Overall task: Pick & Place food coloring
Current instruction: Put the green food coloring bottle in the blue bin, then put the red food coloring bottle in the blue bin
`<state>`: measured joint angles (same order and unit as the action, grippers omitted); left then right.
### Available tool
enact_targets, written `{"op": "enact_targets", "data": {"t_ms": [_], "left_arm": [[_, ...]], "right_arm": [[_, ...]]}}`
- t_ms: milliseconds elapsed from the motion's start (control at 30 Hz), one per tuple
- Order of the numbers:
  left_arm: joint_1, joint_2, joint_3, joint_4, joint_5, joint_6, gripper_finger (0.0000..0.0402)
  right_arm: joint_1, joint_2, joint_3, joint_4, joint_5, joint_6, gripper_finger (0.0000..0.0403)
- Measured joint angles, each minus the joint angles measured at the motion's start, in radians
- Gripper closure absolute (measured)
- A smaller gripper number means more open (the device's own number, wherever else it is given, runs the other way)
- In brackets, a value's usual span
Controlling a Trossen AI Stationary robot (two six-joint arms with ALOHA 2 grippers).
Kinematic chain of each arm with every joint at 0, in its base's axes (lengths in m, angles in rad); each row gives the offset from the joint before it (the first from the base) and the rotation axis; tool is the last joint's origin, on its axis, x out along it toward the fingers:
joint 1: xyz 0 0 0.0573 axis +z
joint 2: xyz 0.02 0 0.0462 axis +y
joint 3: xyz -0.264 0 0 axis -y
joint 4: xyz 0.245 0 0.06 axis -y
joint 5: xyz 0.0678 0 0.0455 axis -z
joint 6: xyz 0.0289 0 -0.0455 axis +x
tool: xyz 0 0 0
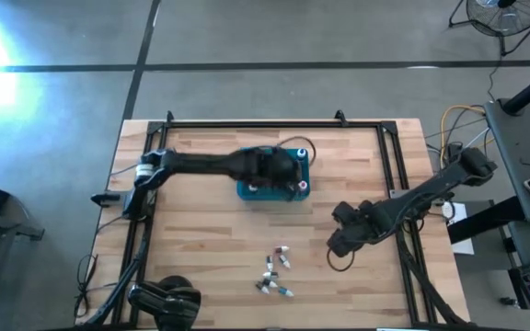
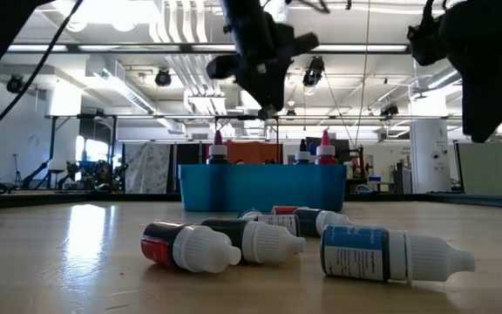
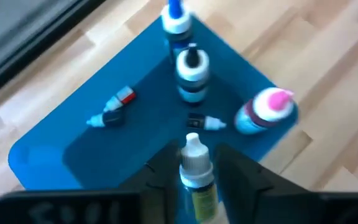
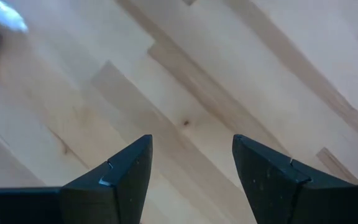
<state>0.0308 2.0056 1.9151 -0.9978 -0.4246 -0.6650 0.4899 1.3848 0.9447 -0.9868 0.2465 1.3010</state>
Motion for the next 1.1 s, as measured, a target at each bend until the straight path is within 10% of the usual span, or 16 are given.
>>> {"op": "enact_targets", "data": {"t_ms": [300, 667, 1100], "left_arm": [[-0.026, -0.016, -0.004, -0.064, 0.006, 0.001, 0.0211], [-0.325, -0.022, -0.029, -0.082, 0.013, -0.047, 0.0204], [-0.561, -0.023, -0.278, 0.076, 0.069, -0.235, 0.0204]], "right_arm": [[0.041, -0.076, -0.021, 0.050, 0.065, 0.022, 0.0188], [0.039, 0.107, -0.035, 0.474, -0.028, -0.271, 0.0188], [0.034, 0.323, 0.051, 0.584, -0.069, -0.713, 0.0188]]}}
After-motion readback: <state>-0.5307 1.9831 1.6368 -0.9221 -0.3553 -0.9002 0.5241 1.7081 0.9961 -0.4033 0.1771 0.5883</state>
